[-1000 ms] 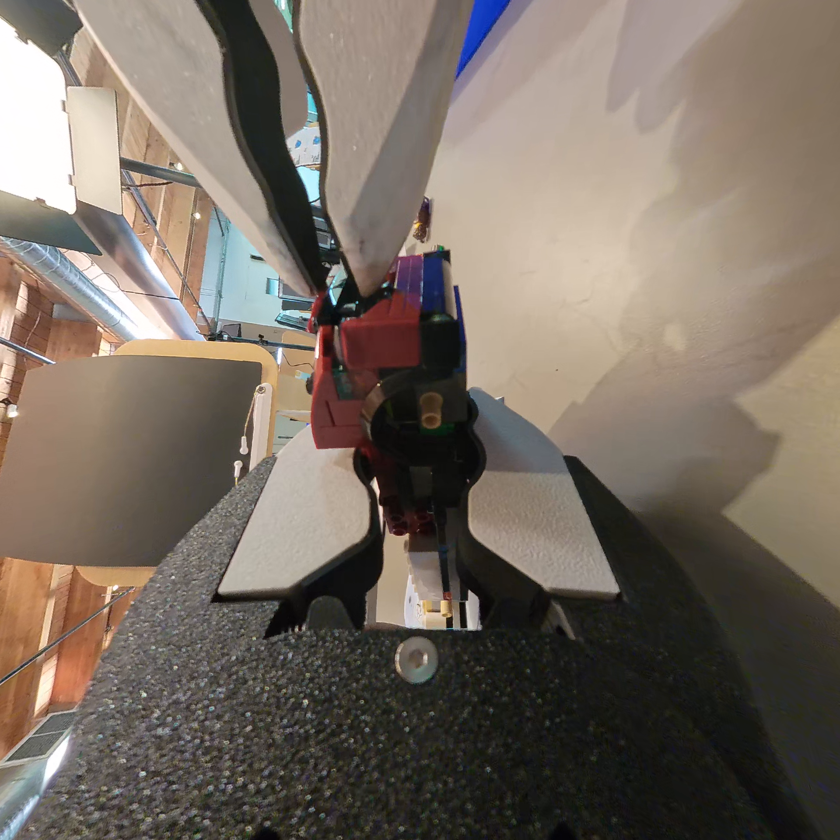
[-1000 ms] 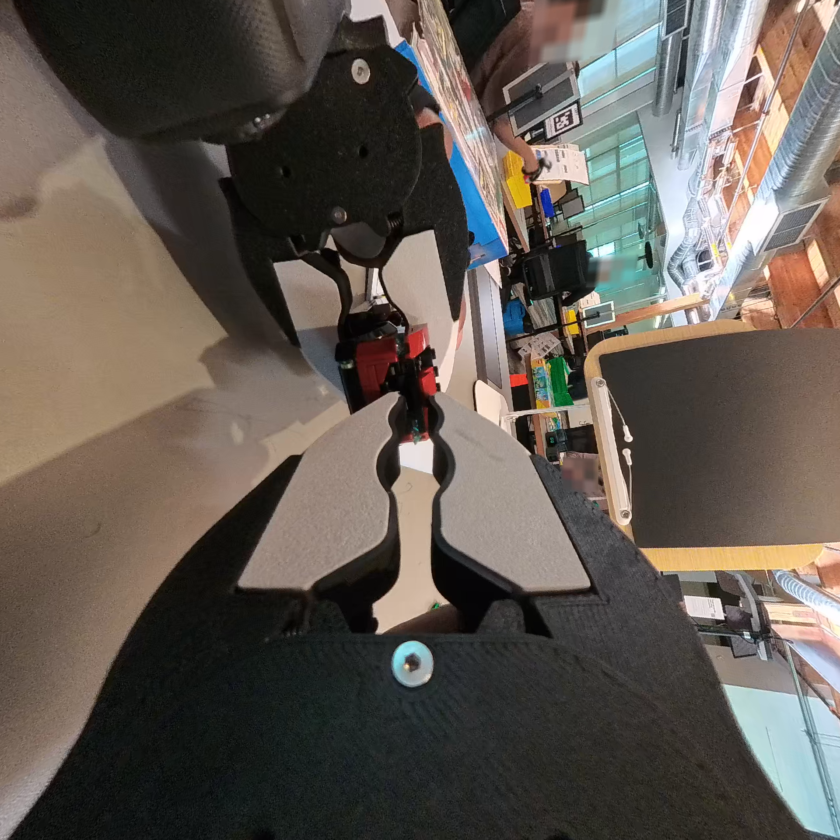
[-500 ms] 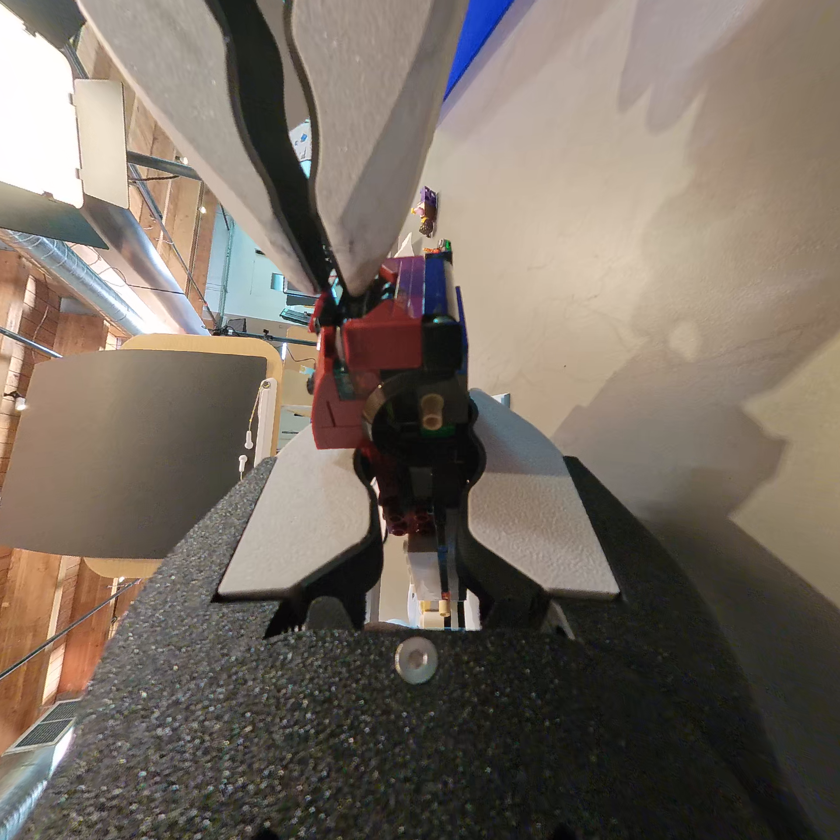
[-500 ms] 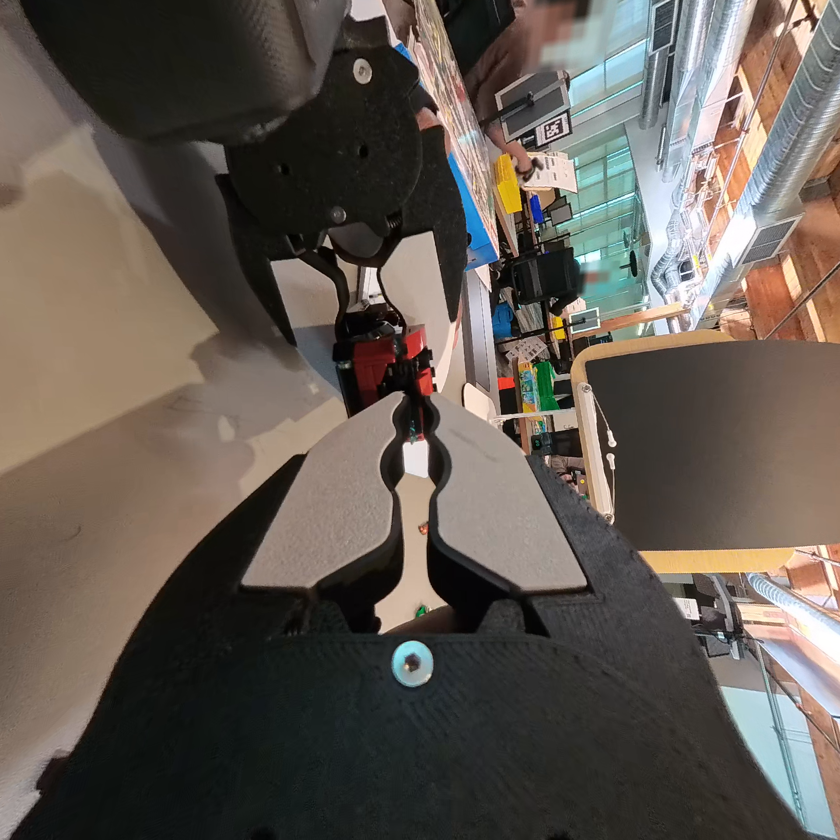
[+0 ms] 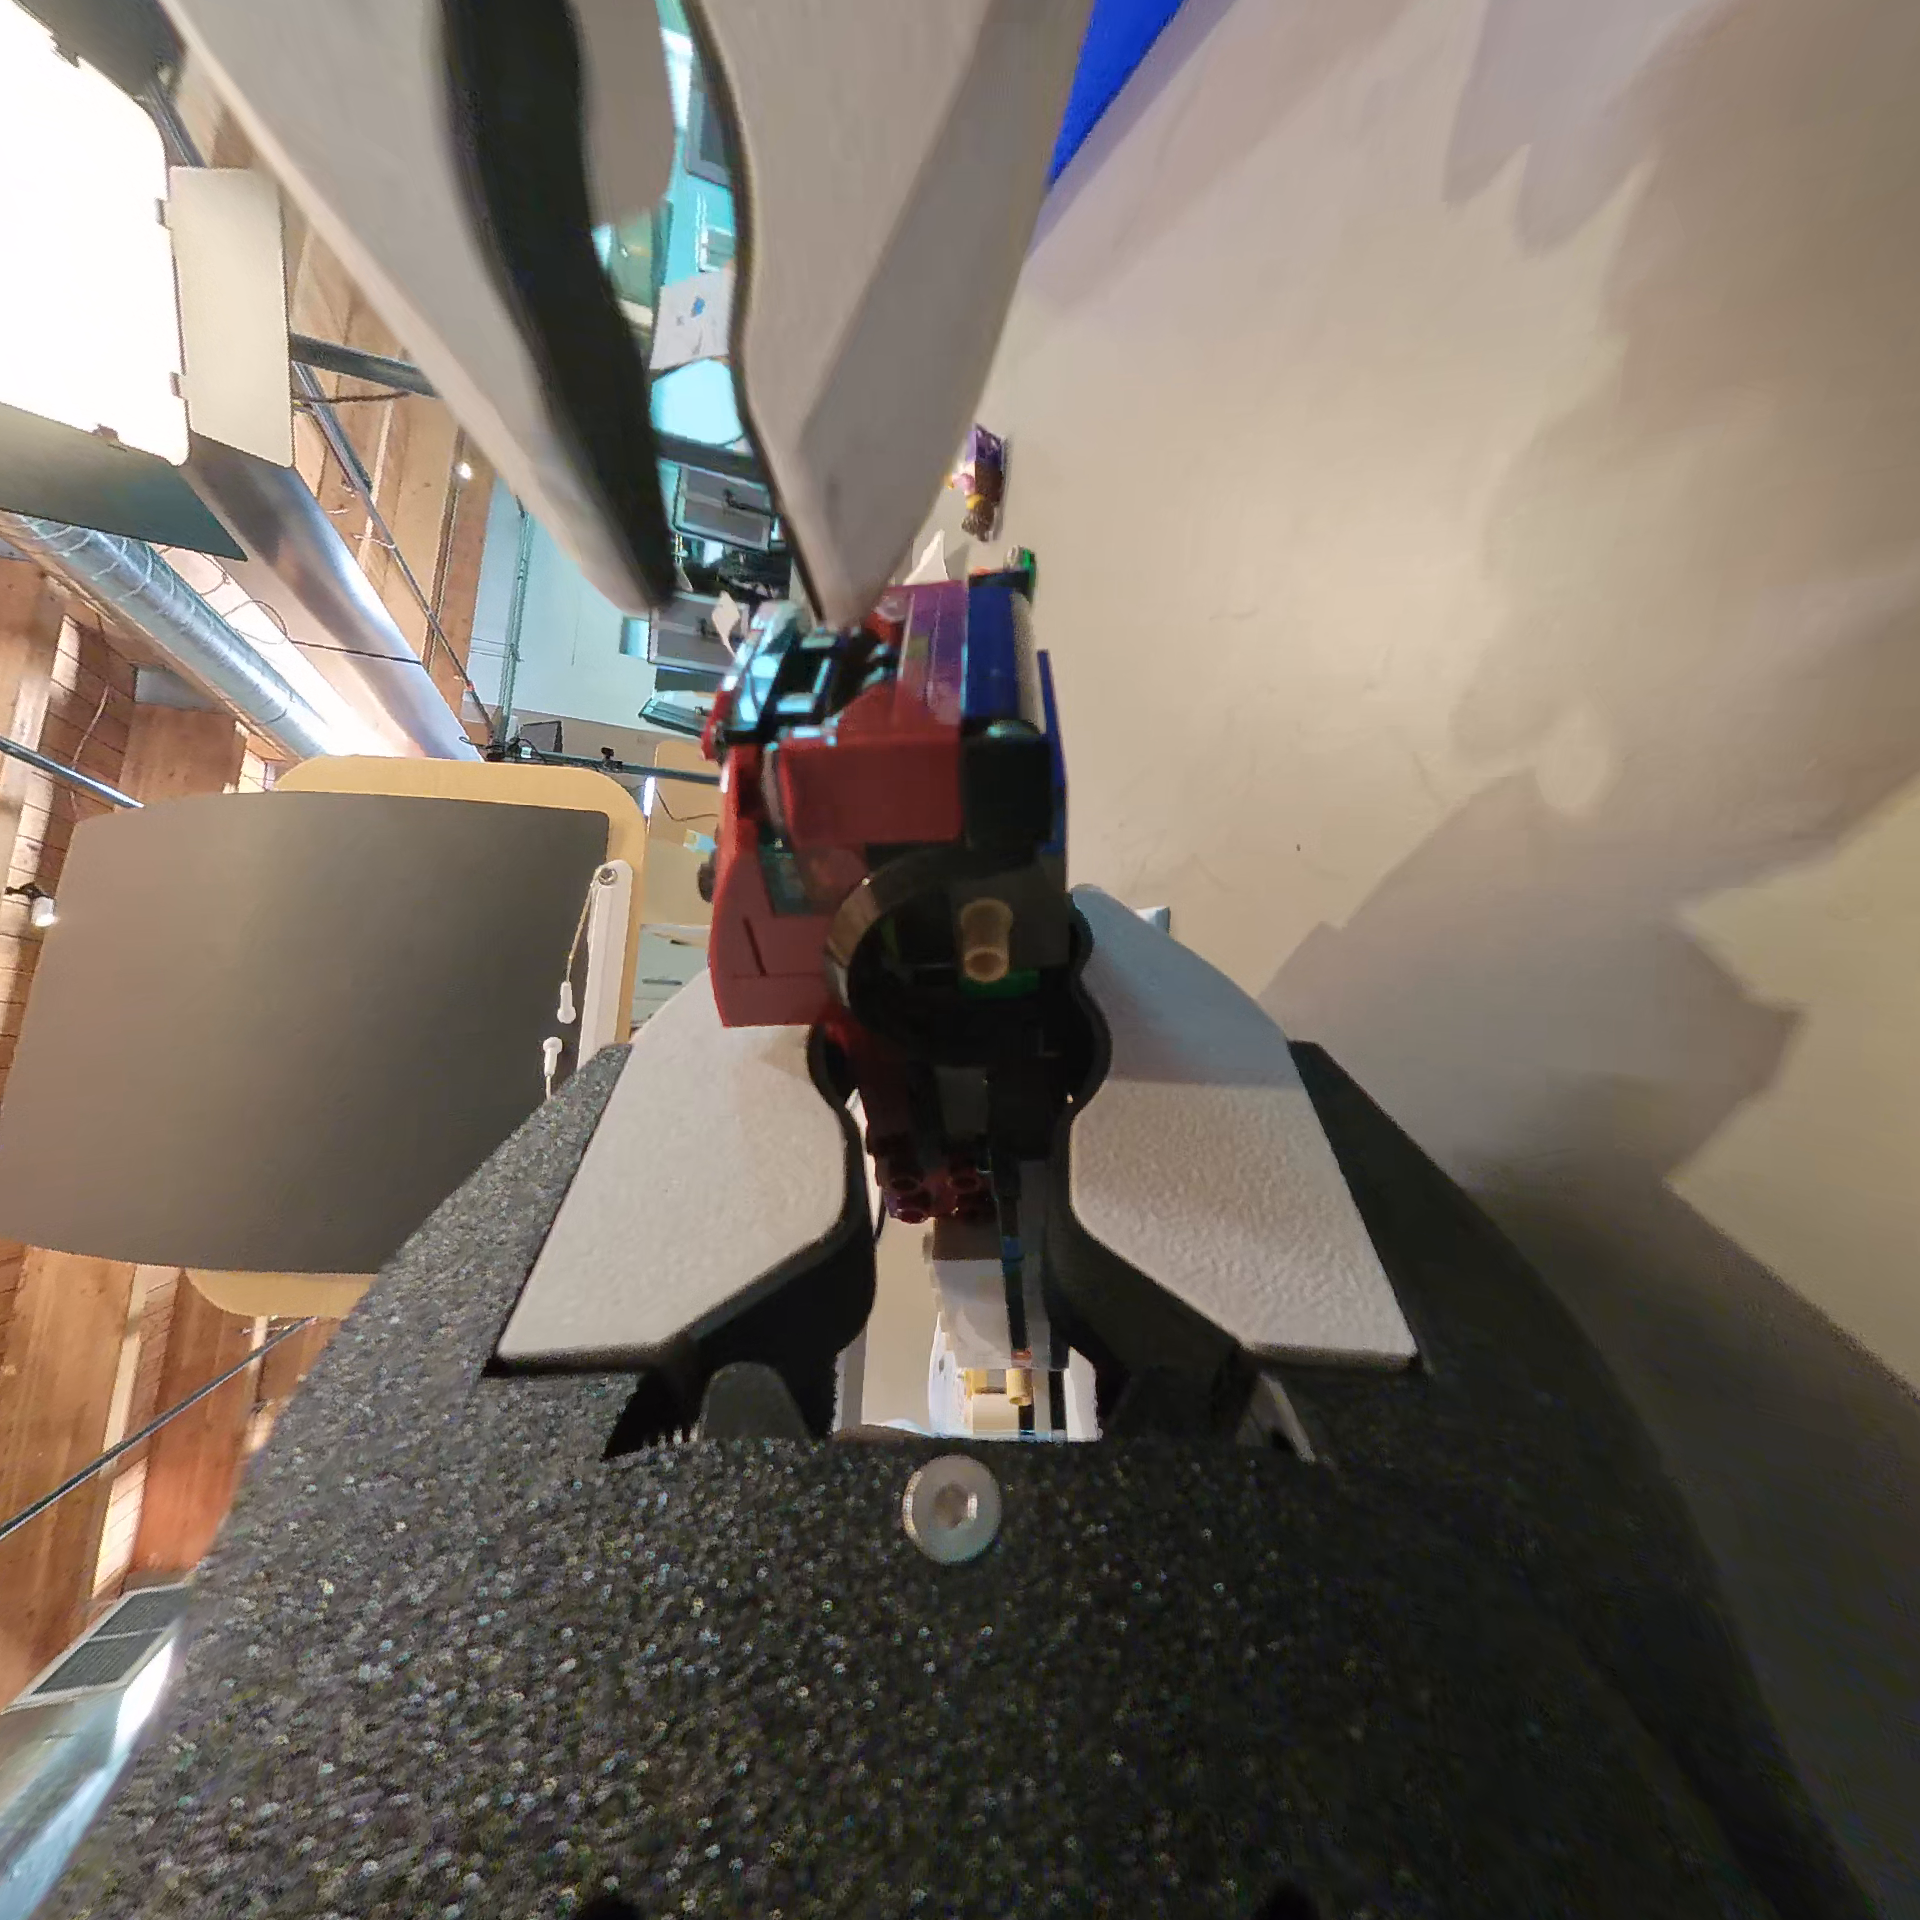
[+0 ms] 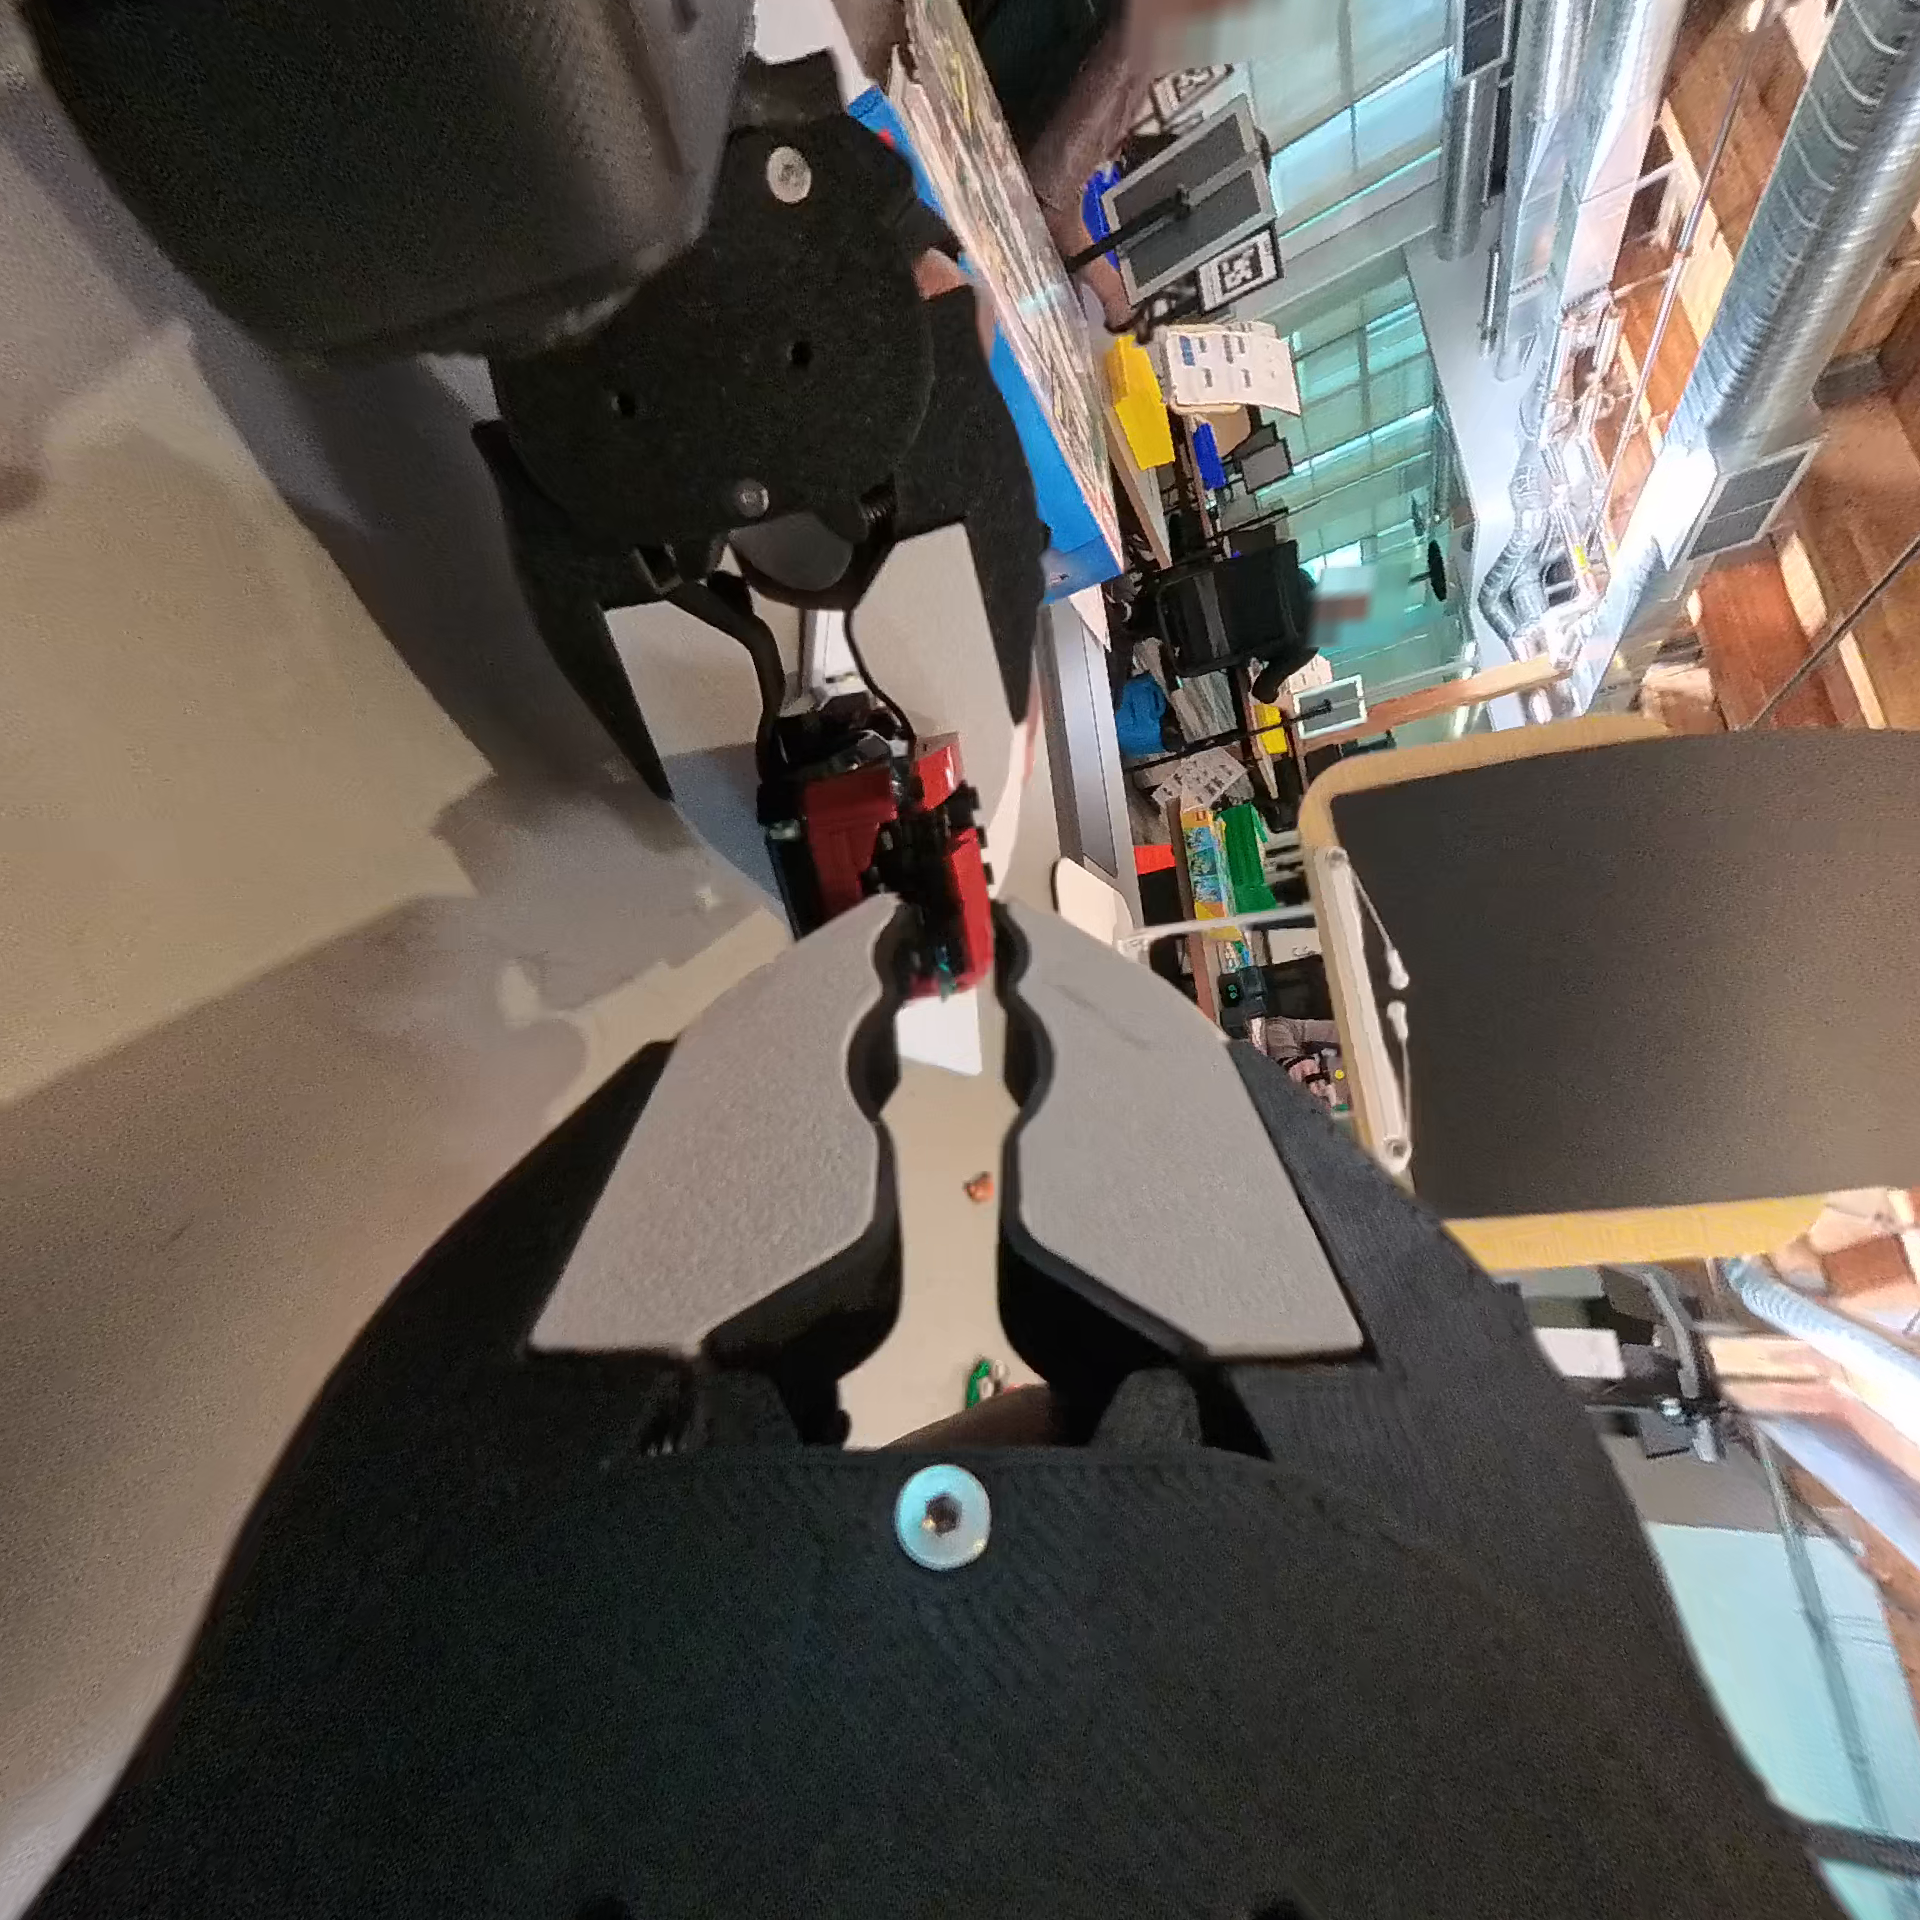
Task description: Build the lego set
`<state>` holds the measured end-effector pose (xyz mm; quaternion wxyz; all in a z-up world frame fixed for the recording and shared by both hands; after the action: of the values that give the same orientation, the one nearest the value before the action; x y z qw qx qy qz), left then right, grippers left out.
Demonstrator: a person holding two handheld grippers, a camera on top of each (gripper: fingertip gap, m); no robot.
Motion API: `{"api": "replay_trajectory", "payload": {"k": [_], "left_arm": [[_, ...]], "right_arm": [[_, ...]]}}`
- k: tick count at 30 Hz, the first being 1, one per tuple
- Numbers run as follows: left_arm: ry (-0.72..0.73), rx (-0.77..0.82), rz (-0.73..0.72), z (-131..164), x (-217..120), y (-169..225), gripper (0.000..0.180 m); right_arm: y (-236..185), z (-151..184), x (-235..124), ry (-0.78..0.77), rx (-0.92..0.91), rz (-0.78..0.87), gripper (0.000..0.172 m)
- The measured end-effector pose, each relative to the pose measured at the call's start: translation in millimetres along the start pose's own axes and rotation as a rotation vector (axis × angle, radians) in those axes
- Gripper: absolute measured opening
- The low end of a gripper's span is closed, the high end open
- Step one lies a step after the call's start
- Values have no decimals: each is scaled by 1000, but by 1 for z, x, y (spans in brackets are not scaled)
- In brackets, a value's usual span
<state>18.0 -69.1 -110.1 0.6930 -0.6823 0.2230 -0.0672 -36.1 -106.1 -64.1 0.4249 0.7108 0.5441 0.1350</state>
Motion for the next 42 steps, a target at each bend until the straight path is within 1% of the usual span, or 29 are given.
{"api": "replay_trajectory", "payload": {"k": [1, 2, 5, 10, 13, 15, 19, 22, 26, 28, 32, 33, 35, 38, 39, 40, 42], "left_arm": [[-14, 14, 7, 2, 1, 2, 35], [-23, 24, 12, 4, 1, 4, 35], [-23, 17, 17, 7, 1, 6, 35], [-15, 44, 4, 2, -1, 1, 35], [-9, 58, 2, -2, -2, 1, 35], [-7, 71, 1, -4, -2, 2, 35], [3, 82, 1, -8, -2, 3, 35], [2, 96, 4, -10, -2, 5, 35], [1, 93, 9, -10, -2, 6, 35], [-2, 92, 10, -9, -3, 6, 35], [-5, 85, 10, -10, -5, 5, 35], [-6, 83, 10, -11, -5, 5, 35], [-8, 82, 11, -11, -6, 4, 35], [-10, 76, 11, -12, -7, 4, 35], [-12, 74, 11, -12, -7, 4, 35], [-13, 72, 12, -13, -7, 4, 35], [-13, 68, 18, -14, -6, 6, 35]], "right_arm": [[2, 2, -5, -5, 31, 3, 21], [3, 6, -11, -12, 67, 4, 24], [0, 29, -36, -81, 199, -24, 25], [-24, 81, -90, -266, 410, -120, 24], [-43, 95, -108, -333, 543, -182, 23], [-57, 100, -109, -375, 603, -223, 23], [-73, 108, -102, -460, 665, -282, 23], [-77, 112, -95, -497, 713, -305, 23], [-76, 114, -87, -524, 772, -320, 18], [-76, 113, -84, -520, 771, -339, 10], [-75, 111, -78, -512, 757, -351, 8], [-73, 112, -75, -507, 742, -333, 4], [-59, 105, -69, -442, 718, -251, 2], [-28, 75, -67, -237, 695, -139, 5], [-21, 68, -68, -190, 698, -125, 6], [-18, 65, -69, -174, 711, -125, 10], [-20, 75, -70, -233, 737, -141, 17]]}}
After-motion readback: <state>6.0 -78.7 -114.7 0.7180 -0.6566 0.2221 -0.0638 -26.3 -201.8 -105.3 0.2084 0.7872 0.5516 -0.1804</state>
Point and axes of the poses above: each gripper's, where its closed fingertips meet, x out along the fingers, z out of its underside, y = z × x across the jaws, the point moved 1 cm from there along -x, back along the fingers, and after that the axes turned 13 degrees about x, right-handed, at the moved point
